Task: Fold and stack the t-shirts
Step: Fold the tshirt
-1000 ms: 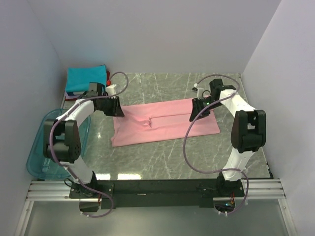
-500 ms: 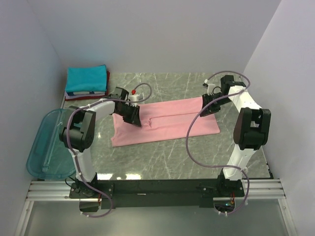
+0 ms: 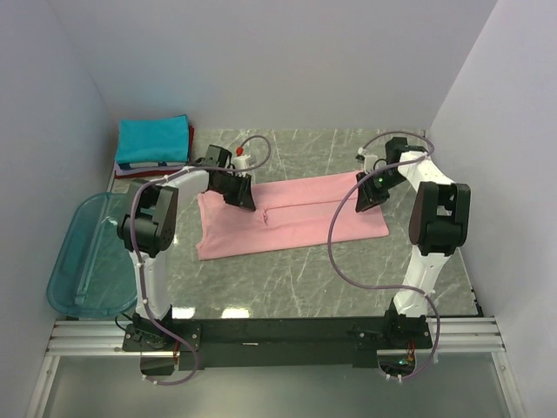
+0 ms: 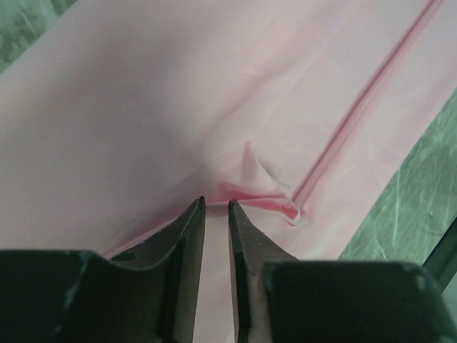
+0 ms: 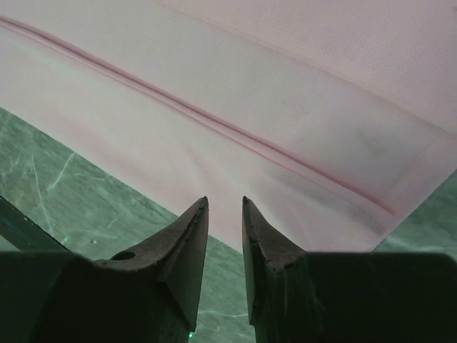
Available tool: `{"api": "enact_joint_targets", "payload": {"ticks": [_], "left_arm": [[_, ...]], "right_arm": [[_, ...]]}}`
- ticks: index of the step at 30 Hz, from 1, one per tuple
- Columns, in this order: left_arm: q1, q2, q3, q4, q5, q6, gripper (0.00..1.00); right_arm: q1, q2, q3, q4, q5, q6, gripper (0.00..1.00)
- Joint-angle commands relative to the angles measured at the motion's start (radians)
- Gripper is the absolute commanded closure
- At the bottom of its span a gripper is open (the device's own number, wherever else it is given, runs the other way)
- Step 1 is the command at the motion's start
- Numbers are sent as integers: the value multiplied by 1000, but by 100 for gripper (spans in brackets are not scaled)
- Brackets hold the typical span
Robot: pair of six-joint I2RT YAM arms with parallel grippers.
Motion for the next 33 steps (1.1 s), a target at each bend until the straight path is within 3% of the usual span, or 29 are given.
{"api": "enact_joint_targets", "payload": {"ticks": [1, 7, 16, 18, 22, 26, 33], "left_arm": [[-8, 48, 32, 21, 28, -23, 75], [-13, 68, 65, -16, -19, -23, 75], [32, -236, 84, -166, -96, 21, 59], [35, -293, 55, -212, -137, 57, 59], [46, -357, -51, -190, -262, 40, 70], [113, -328, -34, -172, -297, -24, 72], [245, -190, 24, -169, -283, -66, 60]], "right_arm": [[8, 6, 79, 2, -2, -2, 67], [36, 58, 191, 20, 38, 15, 66], [128, 147, 318, 93, 279, 4, 63], [142, 178, 347, 88, 326, -2, 63], [172, 198, 343, 111, 406, -11, 64], [183, 206, 313, 134, 452, -8, 64], [183, 249, 313, 155, 532, -13, 64]]}}
